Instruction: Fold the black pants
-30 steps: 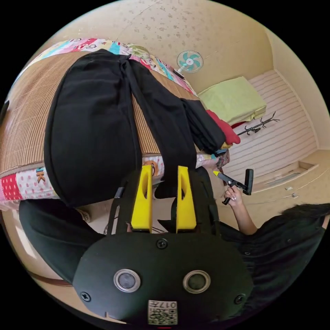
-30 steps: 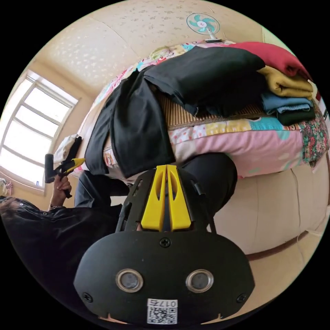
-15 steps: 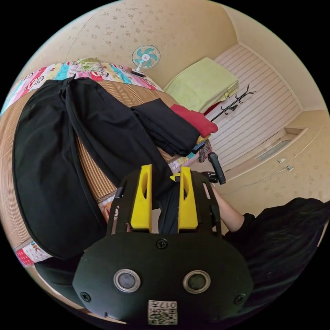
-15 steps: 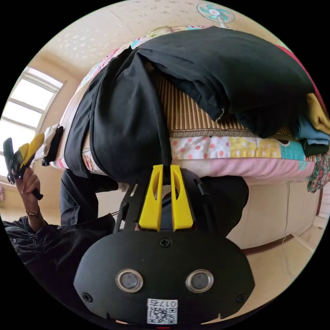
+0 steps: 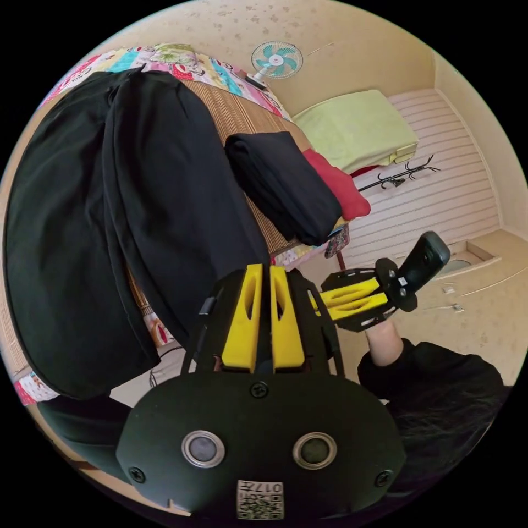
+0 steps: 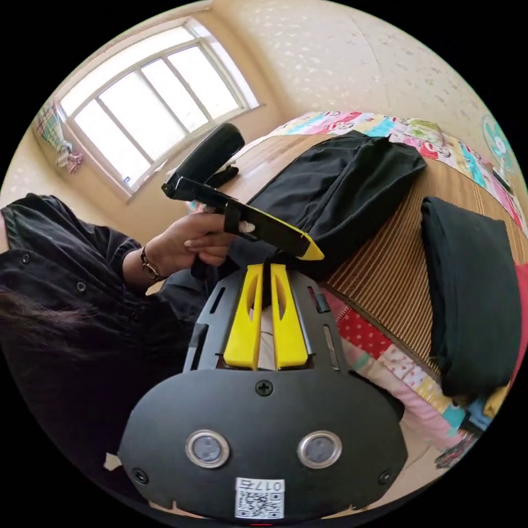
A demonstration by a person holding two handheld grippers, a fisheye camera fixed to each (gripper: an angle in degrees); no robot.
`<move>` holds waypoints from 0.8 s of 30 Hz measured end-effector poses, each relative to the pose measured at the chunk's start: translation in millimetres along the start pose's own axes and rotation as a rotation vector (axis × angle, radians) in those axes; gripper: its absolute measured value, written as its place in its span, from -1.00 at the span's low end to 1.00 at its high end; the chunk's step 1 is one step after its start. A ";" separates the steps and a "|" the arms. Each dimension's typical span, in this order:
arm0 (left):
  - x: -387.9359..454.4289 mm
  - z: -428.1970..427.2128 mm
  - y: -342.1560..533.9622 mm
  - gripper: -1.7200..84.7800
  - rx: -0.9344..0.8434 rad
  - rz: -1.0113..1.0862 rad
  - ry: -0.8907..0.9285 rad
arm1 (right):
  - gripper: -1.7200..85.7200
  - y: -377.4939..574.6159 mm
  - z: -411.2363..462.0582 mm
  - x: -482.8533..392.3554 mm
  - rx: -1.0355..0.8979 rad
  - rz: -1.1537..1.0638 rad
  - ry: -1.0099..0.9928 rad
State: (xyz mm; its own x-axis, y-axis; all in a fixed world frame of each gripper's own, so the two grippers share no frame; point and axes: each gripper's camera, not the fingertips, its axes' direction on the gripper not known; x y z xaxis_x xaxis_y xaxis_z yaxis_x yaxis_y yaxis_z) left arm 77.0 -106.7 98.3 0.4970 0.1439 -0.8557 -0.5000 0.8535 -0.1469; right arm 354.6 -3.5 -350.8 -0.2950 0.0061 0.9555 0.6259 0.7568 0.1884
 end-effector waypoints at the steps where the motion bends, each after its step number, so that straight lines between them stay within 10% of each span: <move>1: -2.2 -5.4 3.8 -0.91 0.018 0.001 0.009 | -0.90 -8.3 -9.7 16.6 -0.045 -0.061 -0.021; 15: -55.0 -116.7 60.7 -0.95 0.195 -0.084 0.281 | -0.60 -268.2 41.5 477.6 0.113 0.877 0.109; 24: -119.1 -192.4 142.8 -0.96 0.402 -0.178 0.389 | -0.91 -441.2 110.9 359.4 0.133 0.441 0.556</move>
State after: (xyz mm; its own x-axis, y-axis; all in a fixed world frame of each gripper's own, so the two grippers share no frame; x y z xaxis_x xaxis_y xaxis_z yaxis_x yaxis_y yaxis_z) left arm -190.0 -98.3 83.8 0.2135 -0.1482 -0.9656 -0.0866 0.9817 -0.1699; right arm -107.6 -262.8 -115.8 0.3980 0.0229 0.9171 0.4985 0.8338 -0.2372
